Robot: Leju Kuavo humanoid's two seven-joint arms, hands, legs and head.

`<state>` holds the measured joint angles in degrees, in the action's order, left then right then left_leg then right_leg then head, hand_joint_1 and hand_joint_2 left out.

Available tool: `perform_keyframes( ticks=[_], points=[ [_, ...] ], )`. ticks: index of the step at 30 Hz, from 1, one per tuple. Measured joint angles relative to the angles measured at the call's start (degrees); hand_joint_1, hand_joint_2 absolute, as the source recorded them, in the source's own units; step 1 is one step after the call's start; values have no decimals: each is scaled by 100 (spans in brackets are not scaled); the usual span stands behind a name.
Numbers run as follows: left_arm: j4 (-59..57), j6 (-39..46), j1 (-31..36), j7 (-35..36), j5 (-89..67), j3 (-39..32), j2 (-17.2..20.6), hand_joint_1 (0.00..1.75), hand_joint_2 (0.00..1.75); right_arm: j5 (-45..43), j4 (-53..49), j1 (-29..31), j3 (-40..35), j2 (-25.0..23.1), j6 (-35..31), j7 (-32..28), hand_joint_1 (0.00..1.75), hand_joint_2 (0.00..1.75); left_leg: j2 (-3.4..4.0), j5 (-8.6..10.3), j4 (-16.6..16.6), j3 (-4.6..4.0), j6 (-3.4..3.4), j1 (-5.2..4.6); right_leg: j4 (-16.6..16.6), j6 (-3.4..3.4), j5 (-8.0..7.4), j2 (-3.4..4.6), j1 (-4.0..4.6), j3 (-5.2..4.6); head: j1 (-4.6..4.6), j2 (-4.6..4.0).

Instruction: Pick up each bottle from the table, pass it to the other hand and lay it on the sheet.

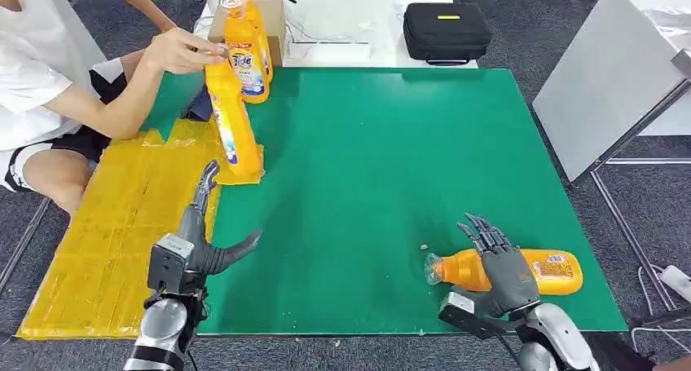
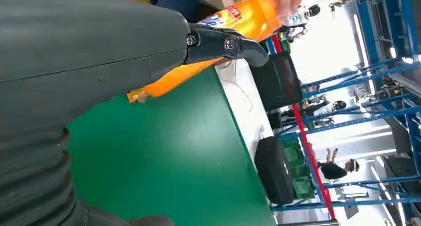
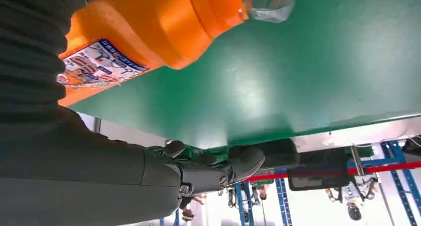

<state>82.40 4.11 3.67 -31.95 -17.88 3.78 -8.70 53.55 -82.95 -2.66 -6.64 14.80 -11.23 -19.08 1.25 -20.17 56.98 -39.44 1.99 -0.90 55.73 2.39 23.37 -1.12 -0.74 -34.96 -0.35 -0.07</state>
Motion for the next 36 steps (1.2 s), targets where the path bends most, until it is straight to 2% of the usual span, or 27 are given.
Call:
perform_keyframes(
  ticks=[21, 36],
  points=[
    [-48, -138, 63, -50, 234, 162, -2, 0, 175, 149, 883, 204, 769, 374, 273, 70, 0, 175, -6, 2, 0, -1, 4, -2, 0, 3, -1, -1, -2, 4, -2, 0],
    [-79, -175, 67, -68, 256, 195, -2, 0, 175, 170, 1270, 283, 940, 575, 363, 70, 0, 175, -6, 1, 0, 0, 4, -2, 0, 3, -1, -1, -1, 4, -2, 0]
  ],
)
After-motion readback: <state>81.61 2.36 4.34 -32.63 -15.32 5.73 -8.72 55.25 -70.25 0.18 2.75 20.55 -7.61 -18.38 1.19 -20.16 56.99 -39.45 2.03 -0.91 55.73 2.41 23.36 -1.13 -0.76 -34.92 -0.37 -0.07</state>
